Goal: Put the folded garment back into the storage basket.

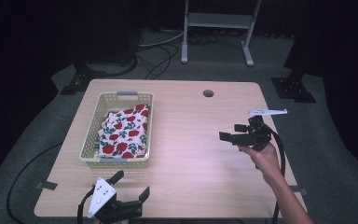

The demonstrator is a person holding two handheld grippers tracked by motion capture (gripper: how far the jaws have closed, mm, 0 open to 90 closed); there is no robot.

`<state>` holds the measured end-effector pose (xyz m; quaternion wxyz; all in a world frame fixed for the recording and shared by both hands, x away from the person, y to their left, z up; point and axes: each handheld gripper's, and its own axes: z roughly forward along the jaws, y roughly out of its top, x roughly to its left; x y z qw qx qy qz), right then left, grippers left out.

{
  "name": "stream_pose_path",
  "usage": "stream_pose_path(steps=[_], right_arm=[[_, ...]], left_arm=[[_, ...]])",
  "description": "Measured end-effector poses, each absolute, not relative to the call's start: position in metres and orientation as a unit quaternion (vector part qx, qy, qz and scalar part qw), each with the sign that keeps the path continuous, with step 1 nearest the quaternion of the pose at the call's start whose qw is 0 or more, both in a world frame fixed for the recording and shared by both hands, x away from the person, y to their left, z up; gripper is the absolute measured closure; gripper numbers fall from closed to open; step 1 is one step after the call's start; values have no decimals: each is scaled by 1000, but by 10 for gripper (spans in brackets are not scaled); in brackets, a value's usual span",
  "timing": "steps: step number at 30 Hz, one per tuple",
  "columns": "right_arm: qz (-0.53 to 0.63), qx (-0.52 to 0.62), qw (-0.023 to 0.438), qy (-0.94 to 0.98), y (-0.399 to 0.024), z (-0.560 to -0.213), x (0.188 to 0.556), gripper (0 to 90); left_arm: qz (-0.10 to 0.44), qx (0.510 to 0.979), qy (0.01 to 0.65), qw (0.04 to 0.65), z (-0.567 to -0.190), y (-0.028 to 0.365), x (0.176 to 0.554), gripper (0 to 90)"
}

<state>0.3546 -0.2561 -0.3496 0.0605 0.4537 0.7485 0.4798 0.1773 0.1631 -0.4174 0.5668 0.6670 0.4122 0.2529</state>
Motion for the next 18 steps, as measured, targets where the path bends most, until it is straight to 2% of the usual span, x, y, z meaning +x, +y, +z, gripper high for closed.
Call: stream_pose_path(steps=[18], right_arm=[[503, 458, 65, 730, -280, -368, 332, 94]], left_arm=[[252, 669, 411, 565, -418, 162, 177, 0]])
